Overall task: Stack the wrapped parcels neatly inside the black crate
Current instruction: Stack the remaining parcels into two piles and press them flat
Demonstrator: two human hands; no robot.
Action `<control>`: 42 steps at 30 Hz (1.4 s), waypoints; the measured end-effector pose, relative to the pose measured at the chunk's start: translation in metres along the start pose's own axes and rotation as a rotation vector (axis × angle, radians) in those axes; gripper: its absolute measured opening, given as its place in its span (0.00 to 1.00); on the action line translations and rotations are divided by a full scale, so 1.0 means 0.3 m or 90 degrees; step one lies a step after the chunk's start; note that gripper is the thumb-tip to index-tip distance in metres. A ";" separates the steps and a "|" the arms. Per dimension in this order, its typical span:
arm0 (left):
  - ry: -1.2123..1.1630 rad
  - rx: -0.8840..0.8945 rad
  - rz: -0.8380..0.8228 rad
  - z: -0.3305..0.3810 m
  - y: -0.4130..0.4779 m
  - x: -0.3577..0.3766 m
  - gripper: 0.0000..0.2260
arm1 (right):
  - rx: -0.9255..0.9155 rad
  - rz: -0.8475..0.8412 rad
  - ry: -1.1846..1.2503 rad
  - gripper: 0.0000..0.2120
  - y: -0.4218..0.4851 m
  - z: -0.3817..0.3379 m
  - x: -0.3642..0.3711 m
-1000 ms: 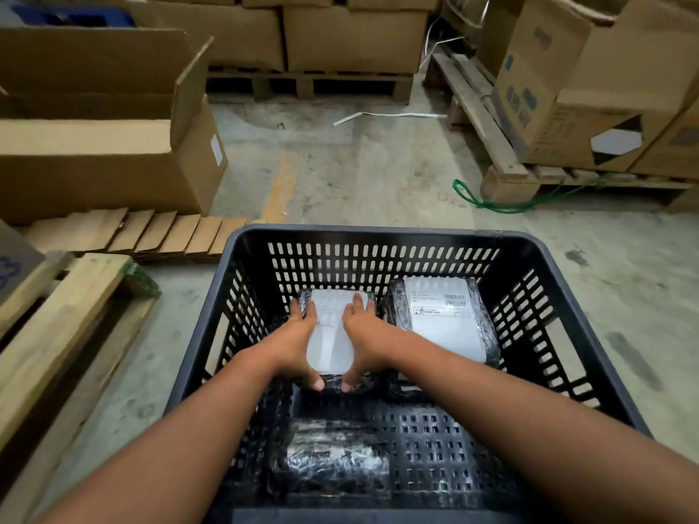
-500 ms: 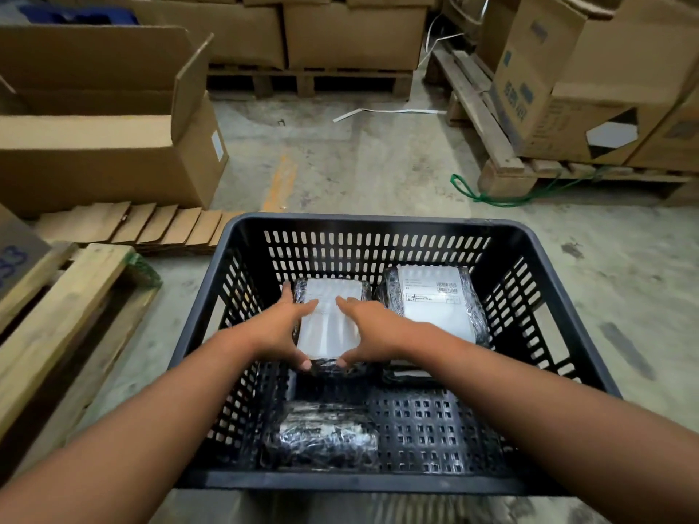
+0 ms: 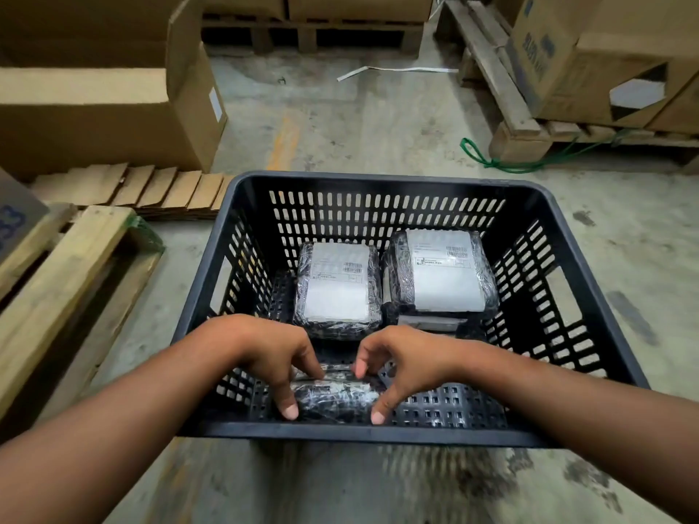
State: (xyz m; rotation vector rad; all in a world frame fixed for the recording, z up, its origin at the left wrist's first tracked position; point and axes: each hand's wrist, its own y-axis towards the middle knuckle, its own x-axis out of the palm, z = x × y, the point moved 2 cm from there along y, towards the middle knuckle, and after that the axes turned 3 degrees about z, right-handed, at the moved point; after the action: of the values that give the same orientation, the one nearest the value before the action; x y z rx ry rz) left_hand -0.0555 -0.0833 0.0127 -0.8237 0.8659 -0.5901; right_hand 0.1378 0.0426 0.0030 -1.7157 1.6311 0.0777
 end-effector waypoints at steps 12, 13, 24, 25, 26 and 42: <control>0.107 0.085 0.275 0.064 -0.010 -0.031 0.25 | 0.013 0.079 0.274 0.09 -0.003 0.035 -0.067; 0.078 0.090 0.264 0.058 -0.025 -0.049 0.24 | -0.001 0.093 0.276 0.08 -0.006 0.028 -0.066; -0.288 0.216 0.215 -0.010 -0.278 -0.357 0.27 | -0.253 0.447 0.183 0.53 -0.059 -0.078 -0.117; -0.311 0.218 0.236 -0.017 -0.282 -0.366 0.30 | -0.273 0.458 0.175 0.51 -0.051 -0.085 -0.132; -0.334 0.220 0.270 -0.021 -0.283 -0.372 0.33 | -0.277 0.470 0.175 0.50 -0.044 -0.090 -0.150; -0.049 0.041 0.535 0.030 -0.056 -0.225 0.66 | -0.032 0.451 0.412 0.37 0.100 -0.009 -0.303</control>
State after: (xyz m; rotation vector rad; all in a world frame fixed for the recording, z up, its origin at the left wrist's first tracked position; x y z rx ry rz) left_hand -0.0858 -0.0396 0.0585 -0.3571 1.0179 0.1526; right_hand 0.0934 0.1199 0.0385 -1.1655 2.6780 -0.1123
